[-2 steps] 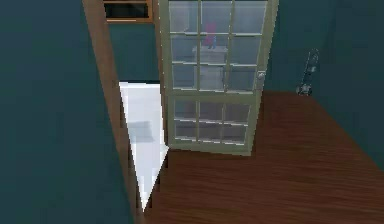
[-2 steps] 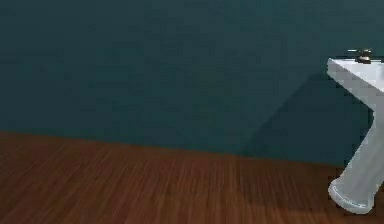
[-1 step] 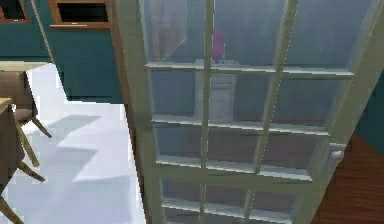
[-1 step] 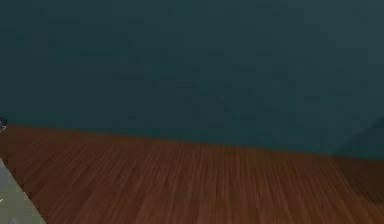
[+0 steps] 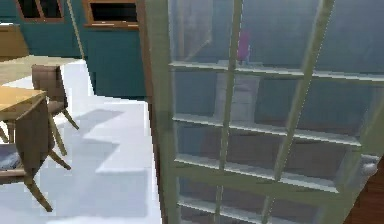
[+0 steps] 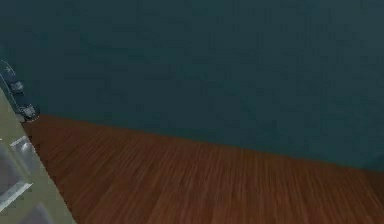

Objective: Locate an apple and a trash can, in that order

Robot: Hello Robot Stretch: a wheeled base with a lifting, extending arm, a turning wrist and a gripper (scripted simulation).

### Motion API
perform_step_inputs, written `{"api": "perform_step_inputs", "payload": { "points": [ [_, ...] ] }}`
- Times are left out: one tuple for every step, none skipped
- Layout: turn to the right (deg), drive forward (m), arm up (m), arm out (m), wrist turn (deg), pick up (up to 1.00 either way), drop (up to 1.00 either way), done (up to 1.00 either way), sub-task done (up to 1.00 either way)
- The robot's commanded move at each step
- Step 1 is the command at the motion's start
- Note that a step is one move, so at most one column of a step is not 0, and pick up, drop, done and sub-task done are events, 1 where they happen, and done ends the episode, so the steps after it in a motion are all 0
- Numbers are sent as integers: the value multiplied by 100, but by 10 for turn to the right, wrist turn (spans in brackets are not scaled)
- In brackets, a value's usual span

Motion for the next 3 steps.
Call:
{"api": "perform_step_inputs", "payload": {
  "points": [
    [0, 45, 0, 0, 0, 0, 0, 0, 0],
    [-450, 0, 0, 0, 0, 0, 0, 0, 0],
    [-270, 0, 0, 0, 0, 0, 0, 0, 0]
  ]
}}
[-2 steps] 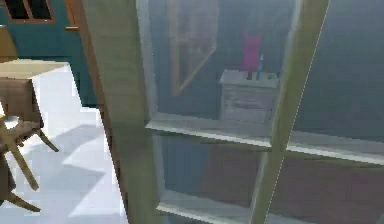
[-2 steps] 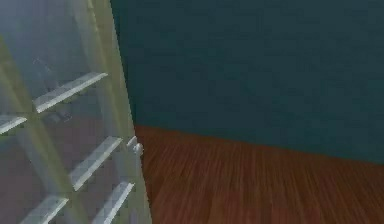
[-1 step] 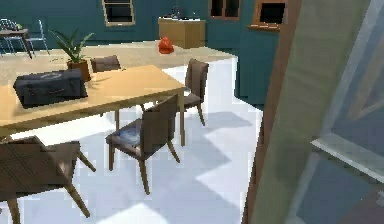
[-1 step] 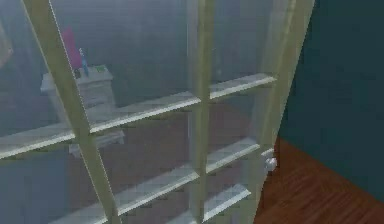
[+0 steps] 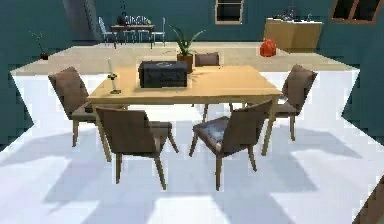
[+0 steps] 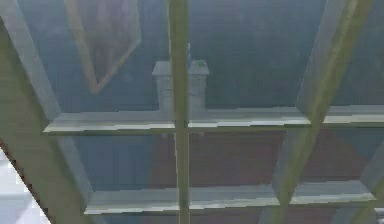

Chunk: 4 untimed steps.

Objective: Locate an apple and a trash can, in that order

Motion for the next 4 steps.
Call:
{"api": "perform_step_inputs", "payload": {
  "points": [
    [0, 60, 0, 0, 0, 0, 0, 0, 0],
    [360, 0, 0, 0, 0, 0, 0, 0, 0],
    [0, 20, 0, 0, 0, 0, 0, 0, 0],
    [450, 0, 0, 0, 0, 0, 0, 0, 0]
  ]
}}
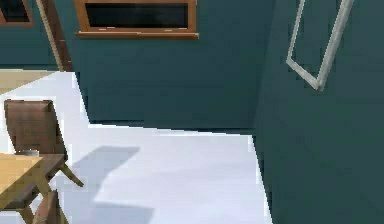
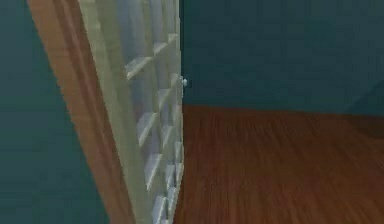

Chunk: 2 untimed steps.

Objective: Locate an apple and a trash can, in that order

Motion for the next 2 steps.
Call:
{"api": "perform_step_inputs", "payload": {
  "points": [
    [60, 0, 0, 0, 0, 0, 0, 0, 0],
    [0, 60, 0, 0, 0, 0, 0, 0, 0]
  ]
}}
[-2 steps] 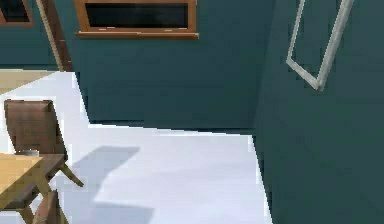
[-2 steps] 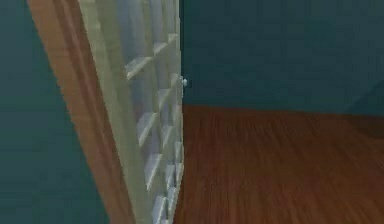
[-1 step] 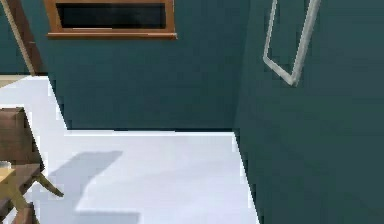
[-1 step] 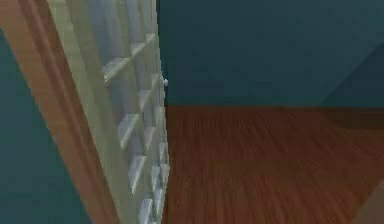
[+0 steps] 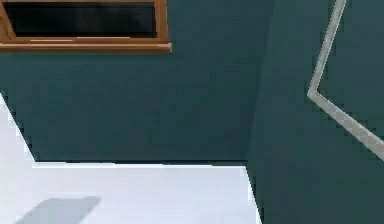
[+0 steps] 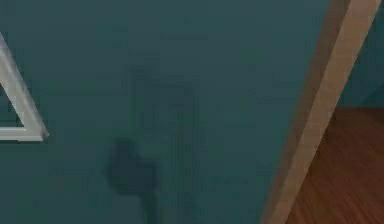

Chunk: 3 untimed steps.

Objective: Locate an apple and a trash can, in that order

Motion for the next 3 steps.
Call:
{"api": "perform_step_inputs", "payload": {
  "points": [
    [-450, 0, 0, 0, 0, 0, 0, 0, 0],
    [0, 100, 0, 0, 0, 0, 0, 0, 0],
    [-90, 0, 0, 0, 0, 0, 0, 0, 0]
  ]
}}
